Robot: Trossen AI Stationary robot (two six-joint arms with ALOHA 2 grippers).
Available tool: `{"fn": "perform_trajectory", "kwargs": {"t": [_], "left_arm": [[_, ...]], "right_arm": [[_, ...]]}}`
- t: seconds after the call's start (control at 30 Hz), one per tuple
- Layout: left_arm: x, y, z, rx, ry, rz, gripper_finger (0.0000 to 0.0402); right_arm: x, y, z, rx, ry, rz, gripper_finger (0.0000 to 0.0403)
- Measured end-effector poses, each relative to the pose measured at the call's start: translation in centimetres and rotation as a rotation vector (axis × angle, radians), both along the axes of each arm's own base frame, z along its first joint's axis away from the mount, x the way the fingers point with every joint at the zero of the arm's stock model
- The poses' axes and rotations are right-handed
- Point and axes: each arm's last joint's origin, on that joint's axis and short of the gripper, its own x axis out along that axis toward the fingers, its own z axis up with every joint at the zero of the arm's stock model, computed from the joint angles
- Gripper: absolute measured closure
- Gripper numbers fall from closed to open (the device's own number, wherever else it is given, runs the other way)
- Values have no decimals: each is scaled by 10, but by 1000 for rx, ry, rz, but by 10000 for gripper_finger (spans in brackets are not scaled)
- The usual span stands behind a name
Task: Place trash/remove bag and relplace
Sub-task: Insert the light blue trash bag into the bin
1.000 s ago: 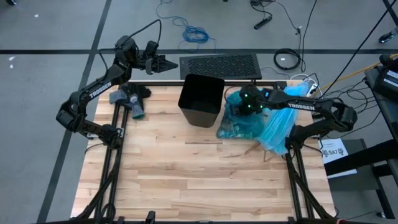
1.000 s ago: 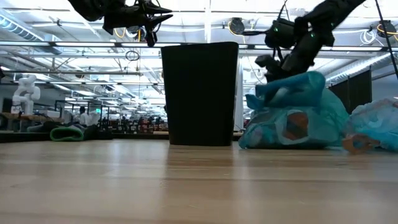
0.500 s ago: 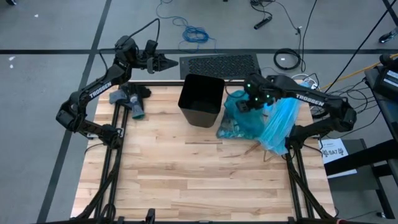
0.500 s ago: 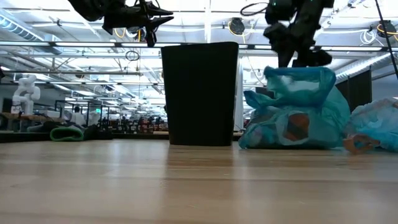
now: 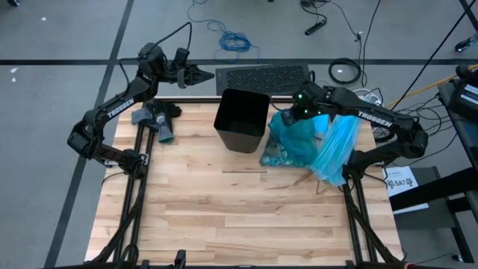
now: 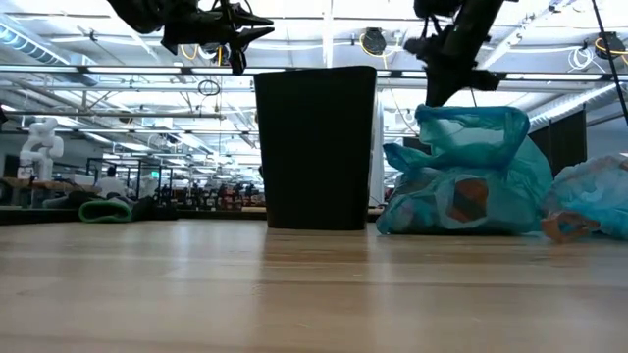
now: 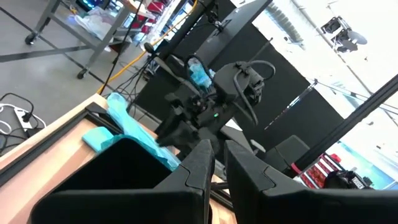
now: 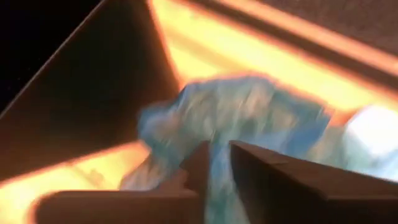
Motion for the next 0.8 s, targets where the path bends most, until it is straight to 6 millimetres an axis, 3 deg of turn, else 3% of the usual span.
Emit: {"fn": "perform_trajectory", "kwargs": {"t": [0.07,0.2,0.33,0.53,0.67,0.8], "left_arm": [[0,0,0,0,0,0,357],[0,0,-1,-10,8,-5,357],[0,0,-3,-31,22,-8,357],[0,0,-6,-57,40,-10,357],[0,0,-6,-43,43,-11,357],[0,0,-6,-39,44,-2,357]], "right_arm": [[4,0,-9,-77,8,-15,388],[16,8,-36,-188,-78,-8,400],[21,18,-81,-273,-224,-74,402],[1,28,-151,-282,-426,-194,403],[-22,28,-194,-189,-376,-242,403],[-28,27,-222,-45,-305,-204,403]]}}
